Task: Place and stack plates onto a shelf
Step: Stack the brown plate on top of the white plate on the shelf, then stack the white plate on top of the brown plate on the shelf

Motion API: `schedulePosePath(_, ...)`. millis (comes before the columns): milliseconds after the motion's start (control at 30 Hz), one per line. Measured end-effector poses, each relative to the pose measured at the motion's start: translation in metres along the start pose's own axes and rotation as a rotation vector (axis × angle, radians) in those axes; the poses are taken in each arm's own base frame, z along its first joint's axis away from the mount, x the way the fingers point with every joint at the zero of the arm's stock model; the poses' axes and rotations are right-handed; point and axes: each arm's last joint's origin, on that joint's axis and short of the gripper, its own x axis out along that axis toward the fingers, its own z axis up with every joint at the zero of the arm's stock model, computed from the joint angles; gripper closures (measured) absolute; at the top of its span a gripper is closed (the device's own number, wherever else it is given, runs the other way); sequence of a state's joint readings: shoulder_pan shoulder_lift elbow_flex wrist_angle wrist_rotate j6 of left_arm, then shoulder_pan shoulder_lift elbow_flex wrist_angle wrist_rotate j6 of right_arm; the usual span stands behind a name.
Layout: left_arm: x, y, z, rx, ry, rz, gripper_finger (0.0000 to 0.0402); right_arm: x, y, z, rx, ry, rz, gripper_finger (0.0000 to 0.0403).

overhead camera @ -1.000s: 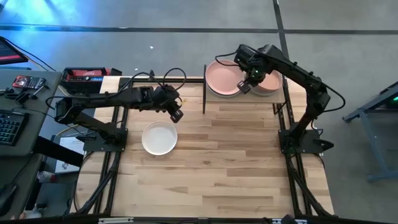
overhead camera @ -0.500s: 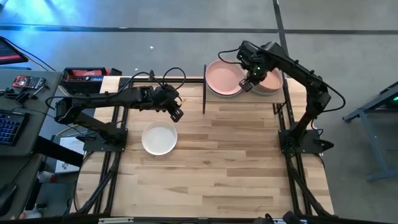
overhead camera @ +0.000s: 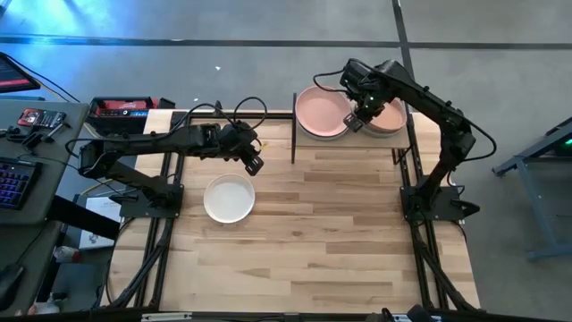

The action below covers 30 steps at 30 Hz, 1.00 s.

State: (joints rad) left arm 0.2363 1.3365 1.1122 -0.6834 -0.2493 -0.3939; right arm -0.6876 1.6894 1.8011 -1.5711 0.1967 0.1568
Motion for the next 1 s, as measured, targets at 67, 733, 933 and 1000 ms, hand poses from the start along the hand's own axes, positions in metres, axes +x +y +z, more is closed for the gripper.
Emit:
schedulePosePath(67, 0.000, 0.000, 0.000, -0.001, 0.000, 0.000, 0.0284, 0.000, 0.001, 0.000, 0.001, 0.003, 0.018, 0.0343)
schedulePosePath(733, -0.002, 0.003, -0.016, -0.060, 0.185, -0.021, 0.0284, -0.002, 0.006, -0.002, 0.045, -0.004, 0.014, 0.0343)
schedulePosePath(933, -0.001, 0.003, -0.015, -0.075, 0.176, -0.017, 0.0284, 0.004, -0.018, 0.002, 0.121, 0.002, -0.072, 0.0343)
schedulePosePath(1000, -0.001, 0.003, -0.015, -0.076, 0.173, -0.016, 0.0284, 0.010, -0.026, 0.006, 0.138, 0.022, -0.075, 0.0343)
